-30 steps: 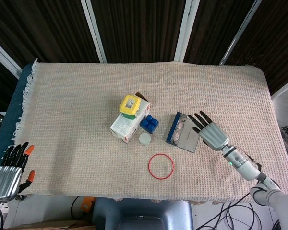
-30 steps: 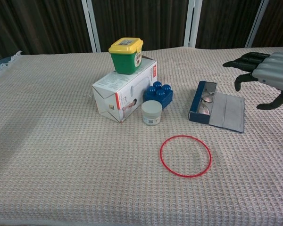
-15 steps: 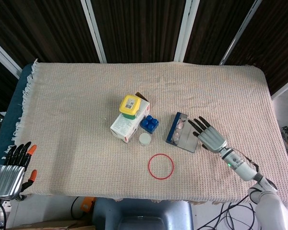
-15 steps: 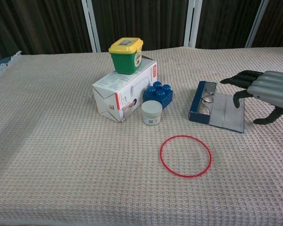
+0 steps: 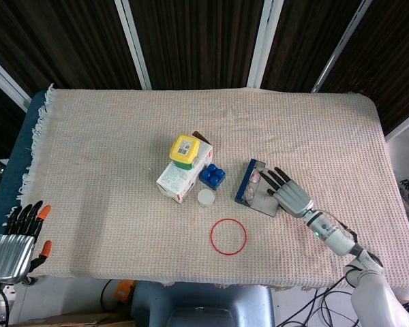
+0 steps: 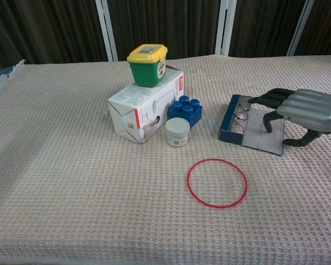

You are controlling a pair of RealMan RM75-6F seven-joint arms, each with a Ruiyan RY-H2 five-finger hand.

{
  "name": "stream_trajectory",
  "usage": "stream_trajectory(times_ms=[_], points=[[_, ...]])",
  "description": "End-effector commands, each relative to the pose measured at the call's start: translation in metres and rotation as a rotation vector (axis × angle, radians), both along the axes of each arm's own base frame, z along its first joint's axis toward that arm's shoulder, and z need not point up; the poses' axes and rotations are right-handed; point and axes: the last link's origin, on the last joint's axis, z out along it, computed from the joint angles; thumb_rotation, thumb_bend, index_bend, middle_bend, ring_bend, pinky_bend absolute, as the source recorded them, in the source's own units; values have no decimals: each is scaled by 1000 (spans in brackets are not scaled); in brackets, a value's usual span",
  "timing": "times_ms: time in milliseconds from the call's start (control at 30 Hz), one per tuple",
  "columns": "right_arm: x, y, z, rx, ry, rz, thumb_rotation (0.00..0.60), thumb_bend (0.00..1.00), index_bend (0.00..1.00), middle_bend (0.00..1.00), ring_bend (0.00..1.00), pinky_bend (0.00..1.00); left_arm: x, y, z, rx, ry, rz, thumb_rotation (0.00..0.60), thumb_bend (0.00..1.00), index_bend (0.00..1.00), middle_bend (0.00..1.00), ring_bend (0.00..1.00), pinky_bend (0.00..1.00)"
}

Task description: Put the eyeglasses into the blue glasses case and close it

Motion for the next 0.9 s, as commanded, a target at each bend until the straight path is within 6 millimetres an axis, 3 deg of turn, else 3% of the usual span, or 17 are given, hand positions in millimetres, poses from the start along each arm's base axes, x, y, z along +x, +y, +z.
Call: stream_trajectory(times_ms=[33, 200, 367, 900], points=[[2, -1, -2, -5, -5, 2, 600, 330, 574, 19, 0, 0, -1, 0, 1, 26, 8, 5, 600, 414, 0, 0, 0, 42], [6, -1, -5, -11, -20, 3, 600, 342, 590, 20, 0, 0, -1, 0, 2, 50, 11, 10, 600, 414, 0, 0, 0, 42], [8, -3, -6, -19, -32, 2, 600, 503, 624, 29, 0, 0, -1, -2, 2, 52, 9, 8, 600, 414, 0, 0, 0, 44], [41, -28, -10, -43, -67, 43, 600, 526, 644, 37, 0, 0, -1, -2, 3, 58, 8, 13, 600, 414, 0, 0, 0, 45]])
